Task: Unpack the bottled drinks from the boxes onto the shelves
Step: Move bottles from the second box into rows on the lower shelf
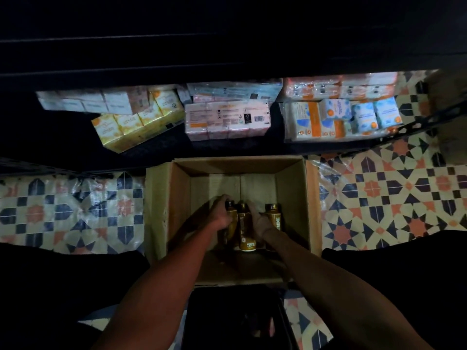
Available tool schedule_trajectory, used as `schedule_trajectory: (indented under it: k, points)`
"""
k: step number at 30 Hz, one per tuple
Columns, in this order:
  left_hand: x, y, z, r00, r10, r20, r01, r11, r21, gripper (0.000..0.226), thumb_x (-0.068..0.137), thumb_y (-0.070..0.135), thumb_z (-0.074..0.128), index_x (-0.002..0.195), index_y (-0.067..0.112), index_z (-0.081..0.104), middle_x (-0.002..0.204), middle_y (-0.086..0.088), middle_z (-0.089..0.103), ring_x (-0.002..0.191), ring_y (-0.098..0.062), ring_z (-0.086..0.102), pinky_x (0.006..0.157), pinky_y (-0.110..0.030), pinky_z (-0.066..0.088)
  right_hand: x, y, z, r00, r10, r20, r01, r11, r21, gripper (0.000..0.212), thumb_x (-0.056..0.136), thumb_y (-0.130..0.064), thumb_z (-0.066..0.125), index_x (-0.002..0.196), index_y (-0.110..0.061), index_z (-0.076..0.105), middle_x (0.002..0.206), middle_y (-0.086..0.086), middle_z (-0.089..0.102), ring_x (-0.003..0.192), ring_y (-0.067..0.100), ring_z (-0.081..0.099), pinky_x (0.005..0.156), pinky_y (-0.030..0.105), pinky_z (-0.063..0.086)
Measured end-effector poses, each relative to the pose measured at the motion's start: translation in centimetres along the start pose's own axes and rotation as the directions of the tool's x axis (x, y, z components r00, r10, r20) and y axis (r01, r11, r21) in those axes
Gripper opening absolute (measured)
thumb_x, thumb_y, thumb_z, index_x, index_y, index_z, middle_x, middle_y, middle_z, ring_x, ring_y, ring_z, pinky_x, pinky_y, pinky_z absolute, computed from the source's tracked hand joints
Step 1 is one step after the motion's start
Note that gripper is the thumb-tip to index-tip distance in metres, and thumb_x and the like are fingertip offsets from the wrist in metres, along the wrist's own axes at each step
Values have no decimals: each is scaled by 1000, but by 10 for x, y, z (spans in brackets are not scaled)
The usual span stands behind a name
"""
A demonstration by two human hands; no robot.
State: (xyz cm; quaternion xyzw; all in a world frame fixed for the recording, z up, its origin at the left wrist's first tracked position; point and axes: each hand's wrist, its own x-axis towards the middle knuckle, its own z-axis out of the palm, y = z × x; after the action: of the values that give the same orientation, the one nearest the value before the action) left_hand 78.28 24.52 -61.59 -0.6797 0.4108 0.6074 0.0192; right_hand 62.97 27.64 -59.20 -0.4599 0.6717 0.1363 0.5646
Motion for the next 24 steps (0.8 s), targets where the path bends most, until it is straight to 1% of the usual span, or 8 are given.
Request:
schedule_trajectory:
  k: [2, 5, 8, 11, 13, 16, 19, 24]
  points:
    - [0, 0, 1, 1000, -3, -11, 4, 1000, 4, 66, 86, -3, 67, 140, 28, 44, 137, -4, 54, 123, -25, 53, 96, -40, 52, 2, -4, -6, 997, -43, -72, 42, 999, -18, 84, 93, -1, 62, 159, -32, 21, 141, 19, 49, 121, 33, 58, 90, 35, 53]
    - [-3, 0, 2, 1000, 10, -12, -10, 1000, -8, 58, 86, -5, 65, 128, 31, 46, 128, -4, 58, 109, -22, 59, 72, -29, 52, 5, -12, -10, 979, -78, -190, 76, 997, -16, 47, 94, -3, 60, 136, -20, 48, 136, 12, 52, 121, 30, 56, 98, 38, 52]
    - [-9, -2, 3, 999, 42, -24, -41, 999, 31, 51, 85, -6, 63, 114, 31, 43, 115, -3, 59, 93, -21, 62, 55, -25, 47, 6, -17, -14, 972, -79, -221, 76, 997, -22, 24, 95, -4, 58, 113, -17, 48, 116, 10, 60, 102, 23, 61, 81, 33, 53]
    - [-15, -6, -1, 996, 91, 26, -93, 993, 79, 72, 82, -3, 69, 137, 31, 38, 126, 4, 55, 107, -24, 61, 53, -19, 47, 2, -25, -18, 968, -105, -227, 92, 994, -66, 31, 91, -7, 67, 115, -20, 50, 117, 8, 60, 108, 26, 61, 80, 32, 52]
    - [-20, -7, -5, 994, 96, 43, -101, 986, 131, 79, 81, 1, 72, 146, 30, 38, 132, 6, 54, 115, -23, 59, 67, -26, 54, -4, -31, -18, 975, -131, -180, 114, 988, -101, 45, 88, -12, 70, 127, -27, 53, 126, 9, 57, 114, 29, 60, 85, 31, 51]
    - [-26, -10, -9, 992, 125, 20, -126, 958, 259, 54, 79, 10, 73, 128, 25, 56, 123, 0, 64, 111, -23, 61, 92, -38, 52, -14, -34, -15, 979, -152, -135, 127, 976, -175, 42, 87, -18, 72, 126, -27, 60, 127, 10, 58, 114, 30, 60, 90, 31, 50]
    - [-42, -7, -10, 978, 207, 3, -201, 943, 266, 38, 76, 4, 72, 109, 18, 61, 107, -3, 66, 99, -23, 61, 85, -34, 50, -32, -35, -17, 971, -192, -140, 162, 967, -197, 35, 84, -18, 75, 117, -19, 62, 120, 13, 65, 112, 31, 62, 93, 36, 53]
    - [-71, -5, -4, 951, 309, -20, -290, 912, 291, 35, 66, 4, 79, 85, 19, 54, 94, -8, 65, 83, -23, 57, 64, -28, 41, -69, -34, -19, 972, -207, -113, 162, 934, -318, 29, 81, -18, 75, 103, -25, 57, 116, 12, 64, 99, 30, 63, 73, 30, 45]
